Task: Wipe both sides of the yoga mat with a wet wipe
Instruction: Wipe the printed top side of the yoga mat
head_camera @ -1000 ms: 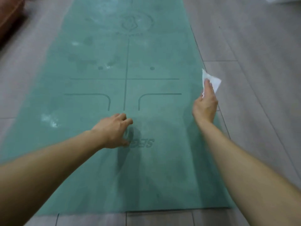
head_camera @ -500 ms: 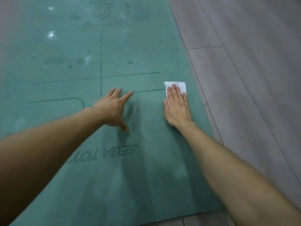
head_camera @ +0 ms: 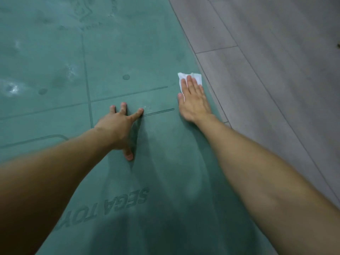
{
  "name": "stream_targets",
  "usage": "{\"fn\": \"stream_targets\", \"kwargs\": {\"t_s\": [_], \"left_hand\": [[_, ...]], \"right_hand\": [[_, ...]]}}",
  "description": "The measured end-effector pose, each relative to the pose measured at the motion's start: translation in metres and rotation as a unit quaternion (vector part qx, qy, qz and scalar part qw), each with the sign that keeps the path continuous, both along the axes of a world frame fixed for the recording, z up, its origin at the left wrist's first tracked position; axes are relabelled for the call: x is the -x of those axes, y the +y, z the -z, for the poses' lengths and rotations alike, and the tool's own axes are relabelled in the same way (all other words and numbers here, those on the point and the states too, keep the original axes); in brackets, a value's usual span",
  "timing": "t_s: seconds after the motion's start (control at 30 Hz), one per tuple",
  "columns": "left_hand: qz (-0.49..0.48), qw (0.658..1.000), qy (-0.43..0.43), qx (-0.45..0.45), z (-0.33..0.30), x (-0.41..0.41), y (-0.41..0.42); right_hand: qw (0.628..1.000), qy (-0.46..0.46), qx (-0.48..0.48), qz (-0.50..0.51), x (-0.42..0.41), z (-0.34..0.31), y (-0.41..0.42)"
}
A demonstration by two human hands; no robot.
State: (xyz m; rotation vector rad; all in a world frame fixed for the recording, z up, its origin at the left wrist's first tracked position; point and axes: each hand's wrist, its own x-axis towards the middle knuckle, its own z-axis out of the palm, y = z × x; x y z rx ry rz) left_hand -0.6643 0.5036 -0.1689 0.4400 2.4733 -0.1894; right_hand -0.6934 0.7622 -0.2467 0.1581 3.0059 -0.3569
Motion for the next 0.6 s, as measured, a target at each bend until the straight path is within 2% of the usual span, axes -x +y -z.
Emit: {"fn": "stream_targets", "kwargs": {"t_s": [0.07,0.13,0.23,0.3,0.4,0.47,0.53,0.6], "left_hand": [[0.002,1.0,0.004,0.003,-0.001,-0.002,-0.001],[0.016,1.0,0.022,0.013,-0.002,-0.003,-0.004],[0.039,0.998,0.037,0.02,-0.002,-0.002,-0.005],[0.041,0.998,0.039,0.017,-0.003,-0.003,-0.006],[0.044,0.998,0.045,0.013,-0.004,-0.001,-0.006],[0.047,0.998,0.044,0.014,-0.004,0.0,-0.006],[0.049,0.998,0.045,0.015,-0.003,-0.002,-0.006],[0.048,0.998,0.049,0.014,-0.004,-0.003,-0.005]], "right_hand": [[1.0,0.018,-0.021,-0.008,-0.006,0.004,-0.018],[0.992,0.037,-0.042,-0.11,-0.05,0.003,-0.045],[0.972,-0.002,0.002,-0.236,-0.116,-0.001,-0.053],[0.979,-0.009,-0.011,-0.205,-0.106,-0.007,-0.029],[0.998,-0.027,-0.048,-0.041,-0.031,-0.01,0.02],[0.998,-0.041,-0.041,0.012,0.005,-0.011,0.038],[0.999,-0.024,-0.031,0.008,-0.008,-0.008,0.017],[0.995,-0.017,-0.029,-0.098,-0.067,-0.007,-0.023]]}}
